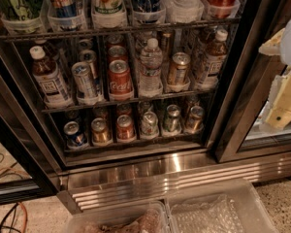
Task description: Pick redbull can from middle shelf of fridge
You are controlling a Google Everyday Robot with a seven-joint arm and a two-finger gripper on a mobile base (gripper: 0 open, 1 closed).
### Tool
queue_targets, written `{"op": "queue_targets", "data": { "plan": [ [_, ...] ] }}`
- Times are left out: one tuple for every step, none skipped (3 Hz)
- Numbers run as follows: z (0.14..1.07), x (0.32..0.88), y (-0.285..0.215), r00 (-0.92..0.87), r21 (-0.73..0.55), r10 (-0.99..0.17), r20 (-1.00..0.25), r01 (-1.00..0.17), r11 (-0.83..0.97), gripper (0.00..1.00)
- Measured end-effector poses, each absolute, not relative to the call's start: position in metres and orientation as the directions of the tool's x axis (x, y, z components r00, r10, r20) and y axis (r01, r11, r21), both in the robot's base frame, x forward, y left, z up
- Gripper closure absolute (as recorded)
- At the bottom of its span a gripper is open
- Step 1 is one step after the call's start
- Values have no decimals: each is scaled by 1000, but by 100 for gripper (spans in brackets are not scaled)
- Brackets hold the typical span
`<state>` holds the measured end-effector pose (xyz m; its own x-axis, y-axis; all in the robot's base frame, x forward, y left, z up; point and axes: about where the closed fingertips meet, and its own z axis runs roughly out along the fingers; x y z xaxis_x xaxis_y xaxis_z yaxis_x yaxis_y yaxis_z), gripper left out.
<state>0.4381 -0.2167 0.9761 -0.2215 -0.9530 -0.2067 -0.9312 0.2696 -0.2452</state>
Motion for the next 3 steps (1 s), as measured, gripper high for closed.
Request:
{"op": "queue_targets", "data": {
  "plan": [
    [974, 439, -213, -219, -248, -950, -221, -930, 272, 0],
    [953, 437, -199, -250, -217, -918, -307, -921, 323, 0],
    [929, 439, -167, -280, -177, -853, -441, -905, 388, 0]
  ]
}}
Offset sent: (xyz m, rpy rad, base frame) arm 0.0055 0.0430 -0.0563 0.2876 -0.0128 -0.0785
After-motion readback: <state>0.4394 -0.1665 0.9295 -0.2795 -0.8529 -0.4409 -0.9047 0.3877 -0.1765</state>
